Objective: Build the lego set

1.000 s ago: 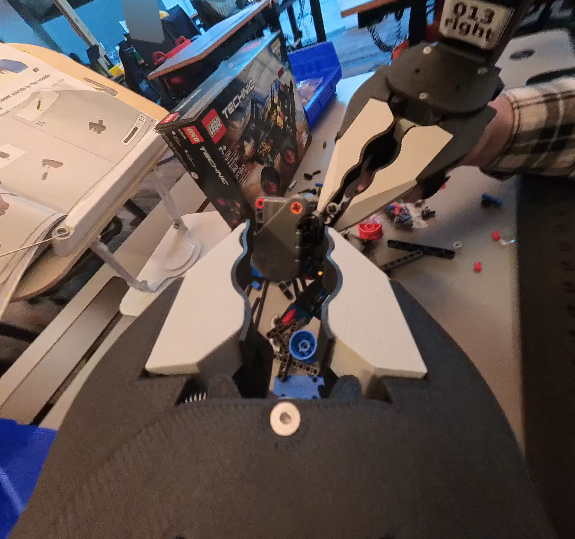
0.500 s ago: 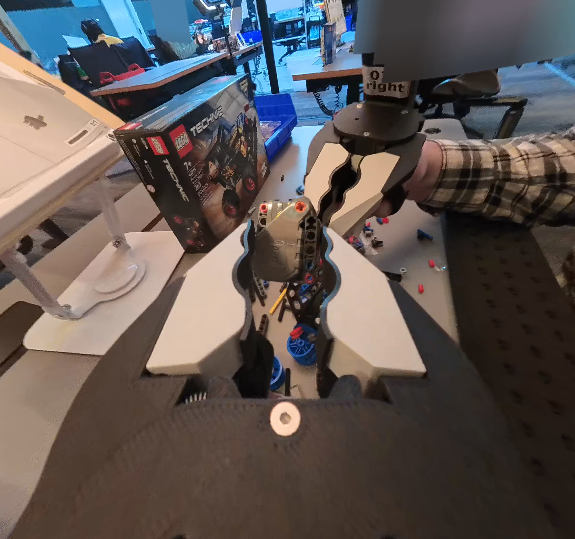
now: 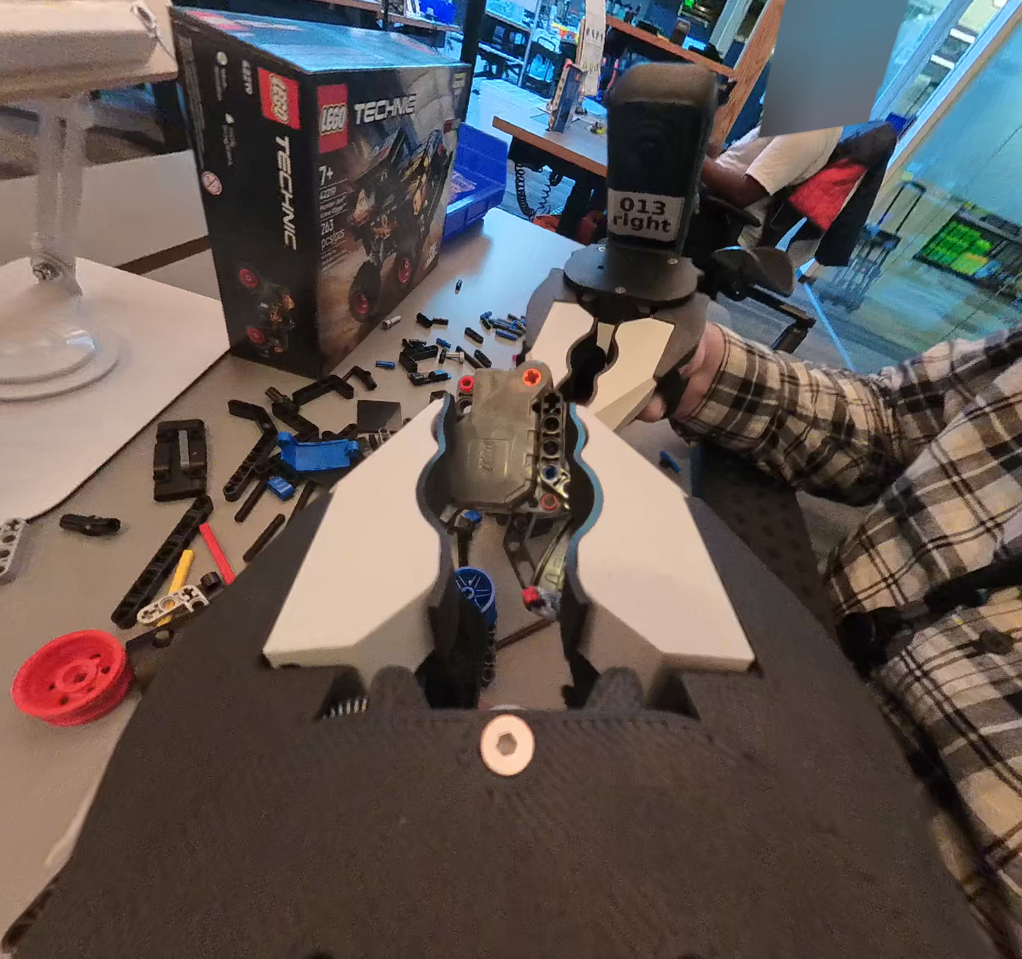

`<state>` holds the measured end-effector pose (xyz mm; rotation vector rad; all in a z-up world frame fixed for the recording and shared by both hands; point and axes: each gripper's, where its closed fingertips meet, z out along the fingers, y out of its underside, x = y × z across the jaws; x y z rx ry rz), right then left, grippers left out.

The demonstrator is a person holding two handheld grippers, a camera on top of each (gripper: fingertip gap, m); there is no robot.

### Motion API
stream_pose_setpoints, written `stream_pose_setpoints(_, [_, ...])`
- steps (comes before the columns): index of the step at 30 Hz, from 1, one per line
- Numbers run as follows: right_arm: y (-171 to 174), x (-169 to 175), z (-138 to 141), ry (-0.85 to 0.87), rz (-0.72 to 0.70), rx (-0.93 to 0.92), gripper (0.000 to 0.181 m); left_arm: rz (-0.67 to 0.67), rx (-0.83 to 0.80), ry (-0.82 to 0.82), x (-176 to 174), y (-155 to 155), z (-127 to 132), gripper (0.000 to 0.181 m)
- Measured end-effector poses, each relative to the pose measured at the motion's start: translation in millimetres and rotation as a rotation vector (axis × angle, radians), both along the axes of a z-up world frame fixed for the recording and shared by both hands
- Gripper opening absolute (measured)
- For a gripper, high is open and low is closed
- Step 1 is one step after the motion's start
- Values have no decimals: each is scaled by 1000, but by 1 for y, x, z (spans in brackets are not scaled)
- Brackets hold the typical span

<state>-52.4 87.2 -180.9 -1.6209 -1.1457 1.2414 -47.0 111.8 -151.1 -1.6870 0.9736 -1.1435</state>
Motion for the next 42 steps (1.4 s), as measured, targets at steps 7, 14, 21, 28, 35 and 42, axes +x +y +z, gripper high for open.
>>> stream_pose_setpoints(7, [-14,-25,-33,-149,49,30,2,-30,-64,-70,7,-1,16,0])
stream_pose_setpoints(14, [-9,-15,-20,-75,42,-26,3,47,-39,1,-26,6,8,40])
stream_pose_setpoints(21, [0,-4,3,55,16,-125,3,84,134,-48,-52,-22,27,44])
stream_pose_setpoints(28, [-3,-2,15,144,50,-207,3,15,169,-121,-52,-32,29,46])
stream_pose_setpoints(35, [6,8,34,257,24,-265,1,33,211,-113,-56,-33,28,54])
stream_pose_setpoints(42, [1,4,36,276,47,-309,2,12,179,-84,-24,-28,18,27])
